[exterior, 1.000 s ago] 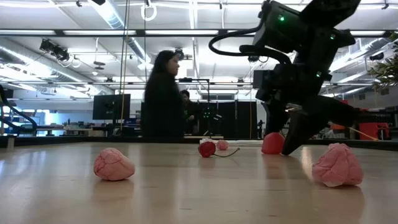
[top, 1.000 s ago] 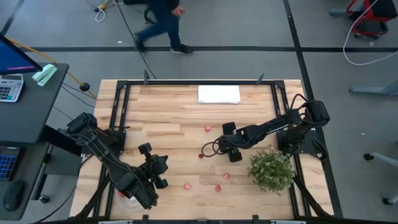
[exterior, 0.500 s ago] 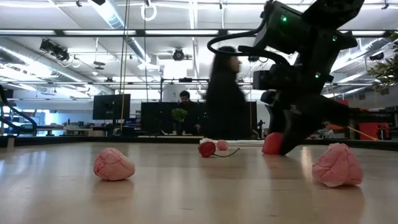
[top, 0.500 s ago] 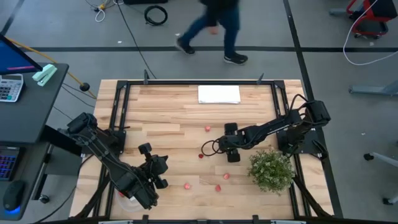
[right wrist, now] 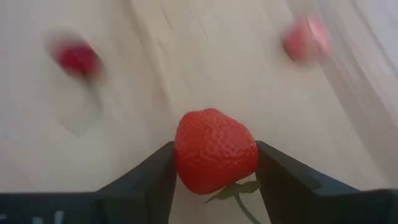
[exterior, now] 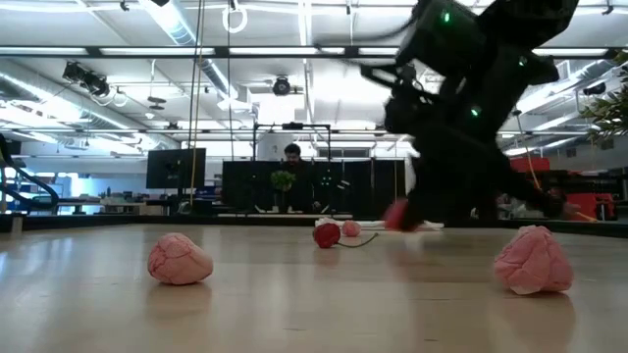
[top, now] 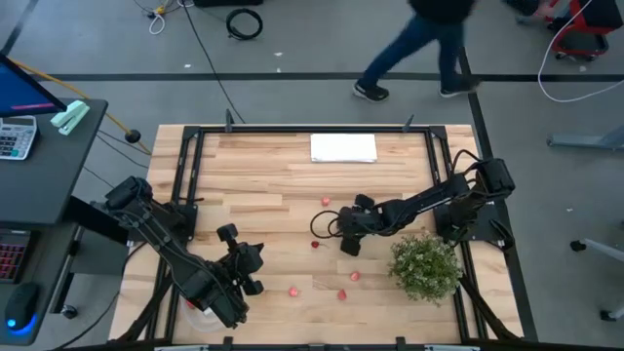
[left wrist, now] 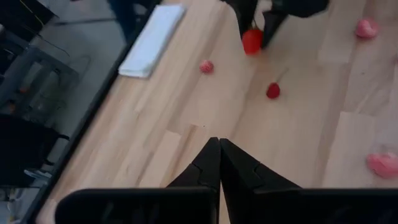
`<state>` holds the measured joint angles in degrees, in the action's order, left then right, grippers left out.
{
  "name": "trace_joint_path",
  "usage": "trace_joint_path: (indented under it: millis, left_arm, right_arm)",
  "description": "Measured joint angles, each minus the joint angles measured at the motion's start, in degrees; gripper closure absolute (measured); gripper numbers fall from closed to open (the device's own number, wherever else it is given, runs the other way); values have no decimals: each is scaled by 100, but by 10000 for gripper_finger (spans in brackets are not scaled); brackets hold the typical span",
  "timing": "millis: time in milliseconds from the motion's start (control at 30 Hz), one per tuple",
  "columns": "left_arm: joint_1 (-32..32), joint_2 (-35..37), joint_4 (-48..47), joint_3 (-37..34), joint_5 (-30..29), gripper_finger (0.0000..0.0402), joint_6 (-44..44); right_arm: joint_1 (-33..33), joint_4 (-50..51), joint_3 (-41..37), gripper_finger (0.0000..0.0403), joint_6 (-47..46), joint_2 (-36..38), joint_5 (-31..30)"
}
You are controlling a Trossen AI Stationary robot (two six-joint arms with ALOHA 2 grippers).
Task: Pick and placing Produce into tupperware
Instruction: Put the strawberry into the transparent plastic container
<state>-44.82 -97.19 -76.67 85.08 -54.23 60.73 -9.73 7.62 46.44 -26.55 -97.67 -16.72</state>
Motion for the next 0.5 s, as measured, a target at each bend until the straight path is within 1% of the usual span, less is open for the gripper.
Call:
trace_joint_path:
  millis: [133,300,367,500]
  left_arm:
    - [2,2,-292,0,-436,388,-4]
    - [33,9,-1042,0,-1335,382,11]
    - [82,45,-1309,0,-1726,384,52]
    - [315,380,-1329,0,-2351,392,57]
  right_arm:
    - [-148,-1093,3,192,-240,2,-1]
    - [-364,-2450,10,197,-241,14,-14]
    - [-456,-2830,10,198,-240,15,-19]
    - [-671,-3239,12,198,-244,15,-178]
